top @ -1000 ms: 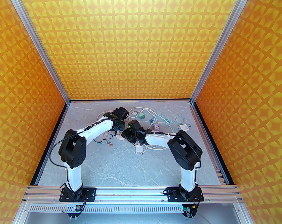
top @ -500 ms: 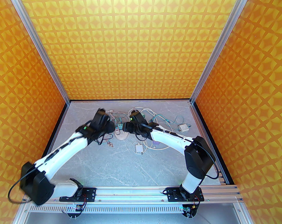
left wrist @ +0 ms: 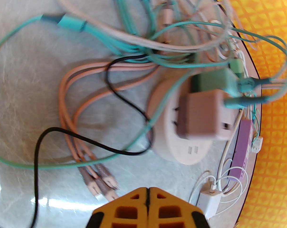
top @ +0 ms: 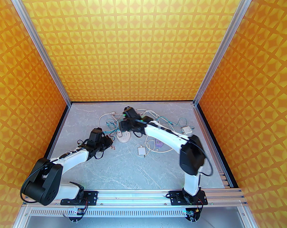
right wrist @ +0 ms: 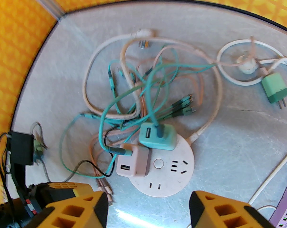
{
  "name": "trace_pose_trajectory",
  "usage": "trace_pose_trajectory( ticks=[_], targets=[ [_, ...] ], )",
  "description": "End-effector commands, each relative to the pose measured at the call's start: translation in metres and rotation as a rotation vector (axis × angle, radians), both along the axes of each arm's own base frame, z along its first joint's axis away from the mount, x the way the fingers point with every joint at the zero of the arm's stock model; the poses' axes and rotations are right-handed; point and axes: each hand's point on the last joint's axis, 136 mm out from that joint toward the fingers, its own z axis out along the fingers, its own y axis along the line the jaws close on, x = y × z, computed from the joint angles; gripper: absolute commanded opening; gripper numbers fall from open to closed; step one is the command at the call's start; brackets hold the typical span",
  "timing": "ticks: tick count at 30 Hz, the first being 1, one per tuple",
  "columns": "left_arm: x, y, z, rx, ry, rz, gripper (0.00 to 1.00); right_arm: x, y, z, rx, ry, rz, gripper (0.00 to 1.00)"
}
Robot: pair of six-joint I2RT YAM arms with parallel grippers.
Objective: Pull the plug off the socket
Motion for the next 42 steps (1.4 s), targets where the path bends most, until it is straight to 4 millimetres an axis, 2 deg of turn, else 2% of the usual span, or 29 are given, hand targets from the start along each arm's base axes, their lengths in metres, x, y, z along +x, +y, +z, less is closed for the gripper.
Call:
trace_pose_trajectory(
  ticks=[1, 11, 30, 34, 40, 42],
  targets=[
    [0.010, -0.006, 0.014, -0.083, -0.064, 0.001, 0.00, -0.002, -0.005, -0.022, -0.161, 0.028, 0.016, 0.62],
    [0.007, 0.002, 0.007, -0.083, -0.051, 0.009, 0.00, 0.005, 0.019, -0.050, -0.252, 0.051, 0.022, 0.61],
    [0.009, -0.002, 0.004, -0.105, -0.049, -0.012, 0.00, 0.017, 0.036, -0.094, -0.301, 0.107, -0.003, 0.53],
    [0.010, -0.006, 0.005, -0.119, -0.050, -0.020, 0.00, 0.018, 0.035, -0.095, -0.306, 0.101, -0.010, 0.46],
    [0.012, -0.014, -0.001, -0.177, -0.031, -0.021, 0.00, 0.016, 0.030, -0.094, -0.312, 0.091, -0.010, 0.28],
    [0.015, -0.021, 0.001, -0.213, -0.039, -0.031, 0.00, 0.014, 0.028, -0.090, -0.296, 0.084, -0.010, 0.28]
  ],
)
